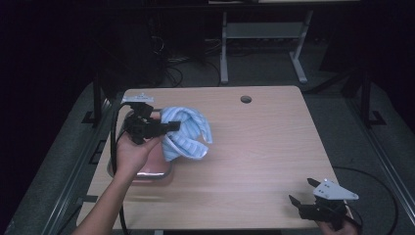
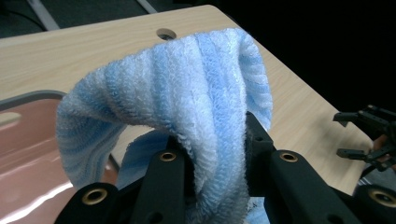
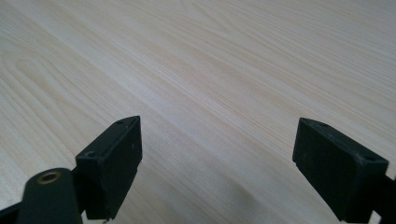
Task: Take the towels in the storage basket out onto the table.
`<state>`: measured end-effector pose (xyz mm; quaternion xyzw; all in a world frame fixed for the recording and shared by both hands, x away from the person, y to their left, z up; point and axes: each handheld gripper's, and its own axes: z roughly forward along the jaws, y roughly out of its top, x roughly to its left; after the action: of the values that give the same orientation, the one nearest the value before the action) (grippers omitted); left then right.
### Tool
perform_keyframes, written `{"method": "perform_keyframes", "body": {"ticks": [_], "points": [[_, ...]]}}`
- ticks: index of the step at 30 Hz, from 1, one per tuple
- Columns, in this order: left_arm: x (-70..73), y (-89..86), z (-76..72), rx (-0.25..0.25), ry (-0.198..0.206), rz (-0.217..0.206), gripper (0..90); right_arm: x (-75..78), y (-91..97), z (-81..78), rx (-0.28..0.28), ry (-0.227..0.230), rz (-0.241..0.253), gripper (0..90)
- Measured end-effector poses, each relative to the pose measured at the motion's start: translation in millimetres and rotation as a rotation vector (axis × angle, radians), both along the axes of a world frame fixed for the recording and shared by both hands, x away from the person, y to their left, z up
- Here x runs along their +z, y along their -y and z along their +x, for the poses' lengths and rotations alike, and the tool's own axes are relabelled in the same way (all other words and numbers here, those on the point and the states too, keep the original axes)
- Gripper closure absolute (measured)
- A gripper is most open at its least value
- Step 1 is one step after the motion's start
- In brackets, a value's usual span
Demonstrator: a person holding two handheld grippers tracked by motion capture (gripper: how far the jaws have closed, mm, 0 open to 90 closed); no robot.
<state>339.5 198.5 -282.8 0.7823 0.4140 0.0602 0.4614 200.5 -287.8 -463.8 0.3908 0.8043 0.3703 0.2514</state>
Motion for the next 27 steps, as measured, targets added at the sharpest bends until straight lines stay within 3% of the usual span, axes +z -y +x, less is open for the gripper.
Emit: {"method": "perform_keyframes", "body": {"ticks": [15, 27], "points": [[-5.6, 27.5, 6.6, -0.041, -0.006, 0.009, 73.6, 0.4, 2.3, -0.4, -0.004, 0.007, 0.006, 15.2], [-12.5, 51.1, 12.6, -0.065, -0.014, -0.012, 73.9, -1.0, 6.0, 0.3, -0.005, 0.005, 0.014, 15.2]]}}
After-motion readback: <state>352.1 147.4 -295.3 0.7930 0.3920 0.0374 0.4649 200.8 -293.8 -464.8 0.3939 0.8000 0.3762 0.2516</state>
